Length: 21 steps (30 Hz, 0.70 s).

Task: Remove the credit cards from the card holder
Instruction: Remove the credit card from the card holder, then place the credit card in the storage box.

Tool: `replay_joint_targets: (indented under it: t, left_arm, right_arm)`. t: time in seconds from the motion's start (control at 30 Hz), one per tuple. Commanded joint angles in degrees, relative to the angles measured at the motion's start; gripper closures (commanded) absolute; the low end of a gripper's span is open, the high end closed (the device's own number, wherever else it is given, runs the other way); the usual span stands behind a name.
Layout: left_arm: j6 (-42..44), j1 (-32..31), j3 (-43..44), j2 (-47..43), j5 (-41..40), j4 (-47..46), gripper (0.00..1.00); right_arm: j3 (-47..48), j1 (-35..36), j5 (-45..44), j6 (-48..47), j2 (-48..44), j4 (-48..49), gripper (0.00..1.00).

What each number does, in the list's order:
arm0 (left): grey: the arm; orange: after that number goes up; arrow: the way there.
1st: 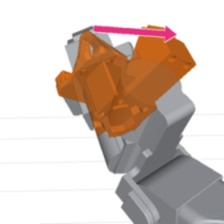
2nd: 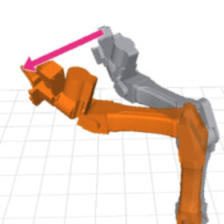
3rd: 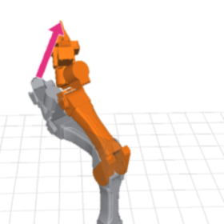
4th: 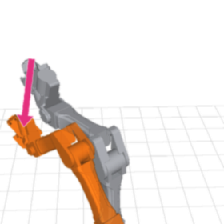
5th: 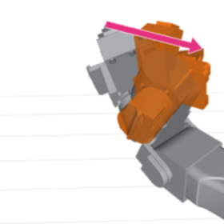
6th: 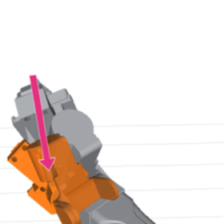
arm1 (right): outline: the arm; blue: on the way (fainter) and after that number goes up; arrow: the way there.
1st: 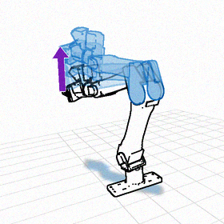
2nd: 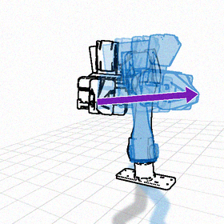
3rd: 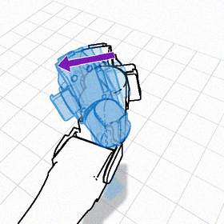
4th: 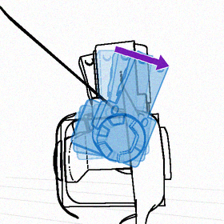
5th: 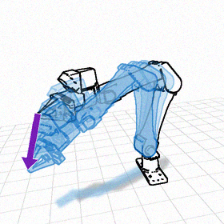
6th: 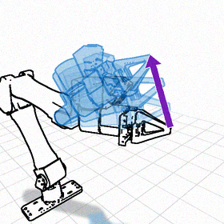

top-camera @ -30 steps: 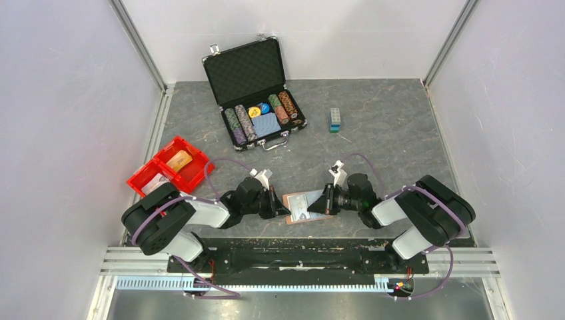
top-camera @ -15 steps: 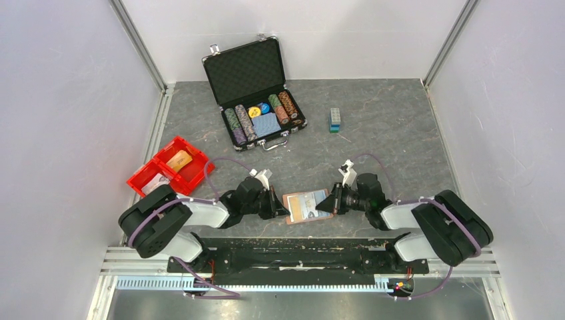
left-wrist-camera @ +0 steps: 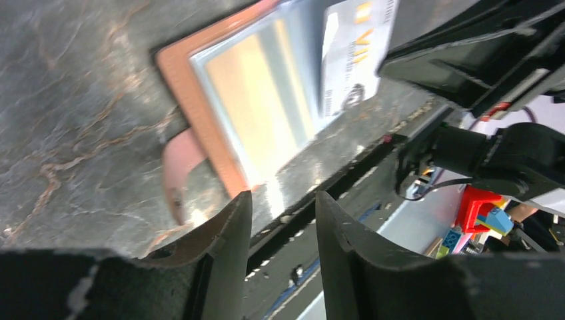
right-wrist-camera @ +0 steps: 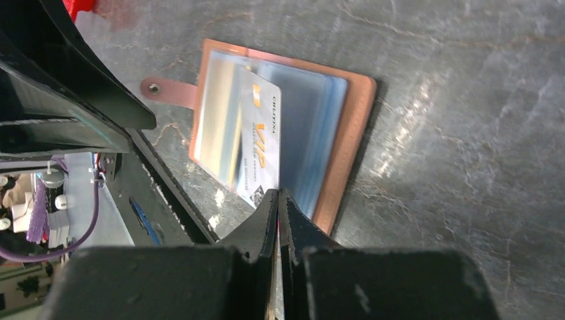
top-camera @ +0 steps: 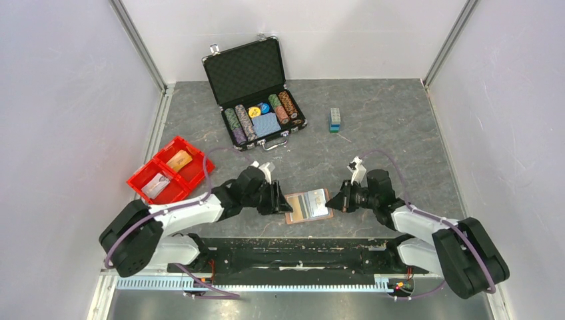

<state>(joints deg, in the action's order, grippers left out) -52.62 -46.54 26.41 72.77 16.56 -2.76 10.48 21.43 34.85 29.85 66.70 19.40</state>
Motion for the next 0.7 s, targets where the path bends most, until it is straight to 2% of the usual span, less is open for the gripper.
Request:
replay_joint_targets:
  t: [0.0, 0.27, 0.37, 0.47, 0.67]
  left_arm:
    - [8.72, -0.21, 8.91, -3.74, -1.21, 11.02, 0.51]
    - [18.24, -0.04, 22.32, -0.64, 1.39, 21.91, 0.5]
    - [21.54, 0.2, 25.44, 0.2, 1.96, 24.56, 0.5]
    - [25.7, 1.0, 27.84, 2.5, 6.43, 25.11, 0.48]
    - [30.84, 1.23, 32.01, 4.9, 11.57, 27.03, 0.47]
  right_arm:
    - [4.45, -0.94, 6.12, -4.65, -3.12, -4.36, 1.0]
    - [4.82, -0.86, 17.02, -3.37, -6.2, -1.14, 1.0]
    - [4.34, -0.58, 16.95, -2.97, -7.89, -1.38, 1.0]
    - [3.79, -0.51, 17.0, -2.68, -8.37, -1.59, 1.0]
    - [1.15, 0.88, 19.41, 1.66, -10.48, 4.98, 1.0]
